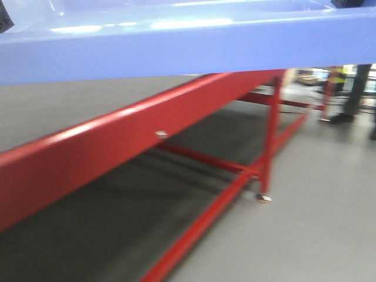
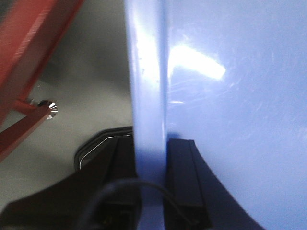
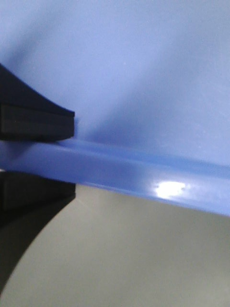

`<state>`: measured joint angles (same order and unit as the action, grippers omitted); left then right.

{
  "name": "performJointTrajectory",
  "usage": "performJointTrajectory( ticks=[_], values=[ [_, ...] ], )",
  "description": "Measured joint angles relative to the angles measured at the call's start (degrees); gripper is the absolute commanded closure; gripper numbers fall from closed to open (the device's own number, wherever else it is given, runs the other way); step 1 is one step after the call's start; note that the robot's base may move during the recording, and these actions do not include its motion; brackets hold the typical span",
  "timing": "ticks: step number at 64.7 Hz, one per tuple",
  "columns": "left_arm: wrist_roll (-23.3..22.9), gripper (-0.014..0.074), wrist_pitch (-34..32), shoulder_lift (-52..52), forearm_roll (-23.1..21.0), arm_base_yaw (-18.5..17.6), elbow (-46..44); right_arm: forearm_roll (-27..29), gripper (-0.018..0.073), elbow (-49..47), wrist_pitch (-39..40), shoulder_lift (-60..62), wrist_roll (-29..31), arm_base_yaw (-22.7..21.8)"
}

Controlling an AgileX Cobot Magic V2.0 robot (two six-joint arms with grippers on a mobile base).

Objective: Grab blue tray and place on right shelf
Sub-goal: 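Hold the tray raised while the base drives to the shelving rack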

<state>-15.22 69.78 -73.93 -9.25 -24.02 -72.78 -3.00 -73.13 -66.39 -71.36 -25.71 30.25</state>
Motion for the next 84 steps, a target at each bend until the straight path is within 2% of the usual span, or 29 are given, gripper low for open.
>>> performJointTrajectory(
  ticks=[84],
  values=[
    [-0.03, 0.0645, 0.29, 0.0, -0.22, 0.0, 0.0, 0.0, 0.0502, 0.0, -0.34, 0.13, 0.0, 0.0]
  ],
)
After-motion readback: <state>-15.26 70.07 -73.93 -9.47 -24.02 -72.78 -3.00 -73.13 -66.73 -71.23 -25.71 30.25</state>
